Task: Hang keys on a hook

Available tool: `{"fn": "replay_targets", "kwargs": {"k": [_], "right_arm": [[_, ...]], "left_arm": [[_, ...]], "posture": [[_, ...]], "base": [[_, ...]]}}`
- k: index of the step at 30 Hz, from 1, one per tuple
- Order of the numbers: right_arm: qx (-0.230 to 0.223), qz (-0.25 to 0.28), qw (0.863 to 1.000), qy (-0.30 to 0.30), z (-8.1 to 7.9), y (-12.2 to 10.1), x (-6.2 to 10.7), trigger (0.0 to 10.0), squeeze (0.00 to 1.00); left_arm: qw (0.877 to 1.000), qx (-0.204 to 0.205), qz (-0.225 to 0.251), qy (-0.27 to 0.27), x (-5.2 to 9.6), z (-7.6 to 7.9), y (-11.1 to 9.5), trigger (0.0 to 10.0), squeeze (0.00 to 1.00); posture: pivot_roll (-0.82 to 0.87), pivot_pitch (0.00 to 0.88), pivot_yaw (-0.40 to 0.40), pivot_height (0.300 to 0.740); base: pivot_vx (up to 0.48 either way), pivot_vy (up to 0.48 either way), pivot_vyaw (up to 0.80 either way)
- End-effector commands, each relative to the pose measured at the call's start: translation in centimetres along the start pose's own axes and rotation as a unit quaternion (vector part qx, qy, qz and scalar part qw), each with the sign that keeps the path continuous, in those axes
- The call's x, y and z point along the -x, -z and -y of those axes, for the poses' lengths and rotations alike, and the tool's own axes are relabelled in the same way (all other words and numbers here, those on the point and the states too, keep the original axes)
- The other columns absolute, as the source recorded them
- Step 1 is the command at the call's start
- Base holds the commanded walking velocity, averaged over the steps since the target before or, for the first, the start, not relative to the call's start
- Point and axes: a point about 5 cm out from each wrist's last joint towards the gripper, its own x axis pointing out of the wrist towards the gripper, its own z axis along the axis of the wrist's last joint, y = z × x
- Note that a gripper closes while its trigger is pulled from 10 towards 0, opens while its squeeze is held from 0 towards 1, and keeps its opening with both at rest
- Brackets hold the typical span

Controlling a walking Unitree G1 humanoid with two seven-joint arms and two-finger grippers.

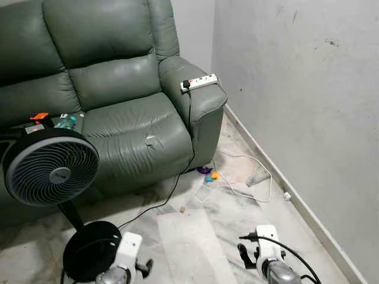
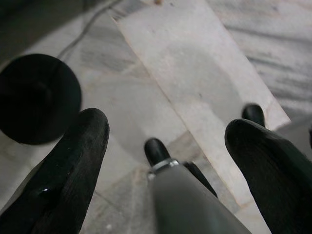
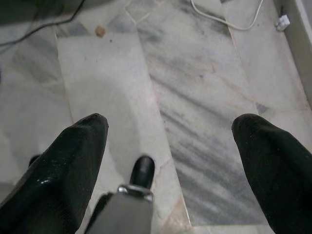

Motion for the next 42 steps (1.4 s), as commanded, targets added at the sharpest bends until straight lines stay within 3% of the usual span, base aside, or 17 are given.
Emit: {"fn": "replay_targets", "kwargs": {"k": [1, 6, 11, 17, 22, 28, 32, 36, 42], "right_arm": [[0.004, -0.012, 1.0, -0.003, -0.1, 0.5, 0.1, 10.0, 0.0], [0.015, -0.02, 1.0, -0.012, -0.1, 0.9, 0.2, 10.0, 0.0], [0.024, -0.041, 0.999, 0.0, 0.1, 1.5, 0.3, 10.0, 0.0], [0.027, -0.041, 0.999, -0.001, 0.2, 1.6, 0.4, 10.0, 0.0], [0.026, -0.039, 0.999, -0.002, 0.3, 1.6, 0.4, 10.0, 0.0], [-0.01, -0.017, 1.0, -0.008, 0.1, 0.6, 0.1, 10.0, 0.0], [-0.057, 0.001, 0.997, -0.047, -1.3, -0.5, -0.2, 10.0, 0.0], [-0.026, 0.002, 0.997, -0.078, -2.7, -0.9, -0.4, 10.0, 0.0], [-0.001, -0.004, 0.996, -0.094, -3.1, -0.9, -0.4, 10.0, 0.0]], "left_arm": [[1.0, -0.007, -0.007, -0.001, 0.1, -0.3, 0.3, 10.0, 0.0], [0.999, 0.014, -0.026, 0.02, 0.2, -0.2, 0.9, 10.0, 0.0], [0.997, -0.012, -0.069, 0.012, 0.7, -0.9, 2.7, 10.0, 0.0], [0.997, -0.014, -0.079, 0.0, 1.1, -1.3, 3.8, 10.0, 0.0], [0.998, -0.006, -0.061, -0.007, 1.0, -1.2, 3.5, 10.0, 0.0], [0.999, -0.007, -0.039, 0.003, 0.6, -0.7, 2.2, 10.0, 0.0], [0.999, -0.016, -0.033, 0.009, 0.4, -0.4, 1.6, 10.0, 0.0], [0.999, -0.031, -0.034, 0.013, 0.4, -0.3, 1.5, 10.0, 0.0], [0.999, -0.031, -0.033, 0.016, 0.3, -0.1, 1.5, 10.0, 0.0]], "posture": [[-0.04, 0.022, 0.028, 0.74], [-0.04, 0.028, 0.027, 0.74], [-0.05, 0.028, 0.025, 0.74], [-0.05, 0.029, 0.02, 0.74], [-0.04, 0.028, 0.017, 0.74], [-0.05, 0.022, 0.019, 0.74], [-0.05, 0.021, 0.021, 0.74], [-0.05, 0.021, 0.021, 0.74], [-0.05, 0.022, 0.02, 0.74]], "base": [[0.0, 0.0, 0.0], [0.0, 0.0, 0.0], [0.0, 0.0, 0.0], [0.0, 0.0, 0.0], [0.0, 0.0, 0.0], [0.0, 0.0, 0.0], [0.0, 0.0, 0.0], [0.0, 0.0, 0.0], [0.0, 0.0, 0.0]]}}
